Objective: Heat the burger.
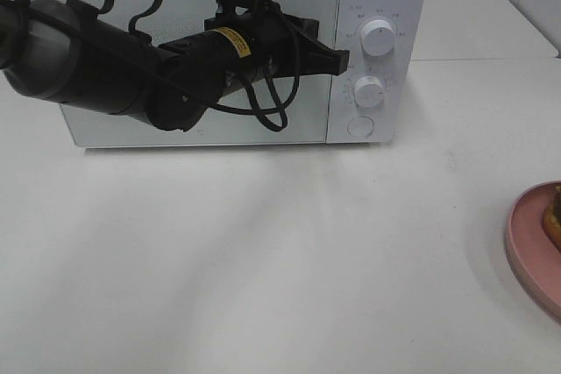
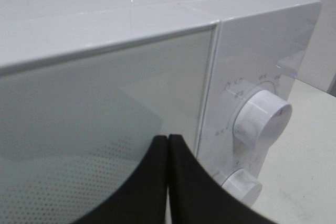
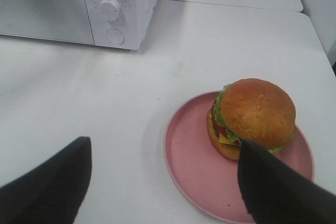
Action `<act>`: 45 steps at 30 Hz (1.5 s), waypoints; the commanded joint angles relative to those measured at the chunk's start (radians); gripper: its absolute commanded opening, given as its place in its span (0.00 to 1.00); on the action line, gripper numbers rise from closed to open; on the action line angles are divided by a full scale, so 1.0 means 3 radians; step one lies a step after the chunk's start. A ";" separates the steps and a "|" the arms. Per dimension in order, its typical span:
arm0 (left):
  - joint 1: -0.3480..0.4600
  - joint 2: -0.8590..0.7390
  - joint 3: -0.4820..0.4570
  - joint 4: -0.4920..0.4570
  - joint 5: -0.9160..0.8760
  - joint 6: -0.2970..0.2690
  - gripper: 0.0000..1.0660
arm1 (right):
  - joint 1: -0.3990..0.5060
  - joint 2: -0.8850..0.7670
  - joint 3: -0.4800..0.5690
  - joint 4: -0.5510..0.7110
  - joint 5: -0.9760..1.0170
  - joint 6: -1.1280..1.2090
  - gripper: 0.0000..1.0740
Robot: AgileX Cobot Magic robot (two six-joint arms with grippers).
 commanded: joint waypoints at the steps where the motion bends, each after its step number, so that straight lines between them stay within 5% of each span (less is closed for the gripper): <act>1: 0.0133 -0.0040 -0.0083 -0.0187 0.0000 0.0003 0.00 | -0.0023 -0.0090 0.0010 0.0000 -0.0003 0.0000 0.71; 10: 0.0053 -0.0280 -0.0007 -0.0133 0.0677 0.0003 0.00 | -0.0023 -0.0090 0.0010 0.0000 -0.0003 0.0000 0.71; 19: -0.0120 -0.0790 0.0633 -0.0140 0.1137 0.0003 0.00 | -0.0023 -0.0090 0.0010 0.0000 -0.0003 0.0000 0.71; 20: -0.0140 -0.0873 0.0673 -0.0147 0.1447 -0.0007 0.11 | -0.0023 -0.0090 0.0010 0.0000 -0.0003 0.0000 0.71; 23: -0.0157 -0.0910 0.0673 -0.0147 0.1640 -0.0007 0.22 | -0.0023 -0.0090 0.0010 0.0000 -0.0003 0.0000 0.71; 24: -0.0170 -0.0970 0.0673 -0.0137 0.1953 -0.0003 0.50 | -0.0023 -0.0090 0.0010 0.0000 -0.0003 0.0000 0.71; 25: -0.0170 -0.0970 0.0673 -0.0137 0.1953 -0.0003 0.50 | -0.0023 -0.0090 0.0010 0.0000 -0.0003 0.0000 0.71; 26: -0.0177 -0.1020 0.0673 -0.0137 0.2230 -0.0010 0.86 | -0.0023 -0.0090 0.0010 0.0000 -0.0003 0.0000 0.71; 27: -0.0177 -0.1040 0.0673 -0.0143 0.2373 -0.0017 0.95 | -0.0023 -0.0090 0.0010 0.0000 -0.0003 0.0000 0.71; 45: -0.0053 -0.1350 0.0663 -0.0083 0.4750 -0.0103 0.92 | -0.0023 -0.0090 0.0010 0.0000 -0.0003 0.0000 0.71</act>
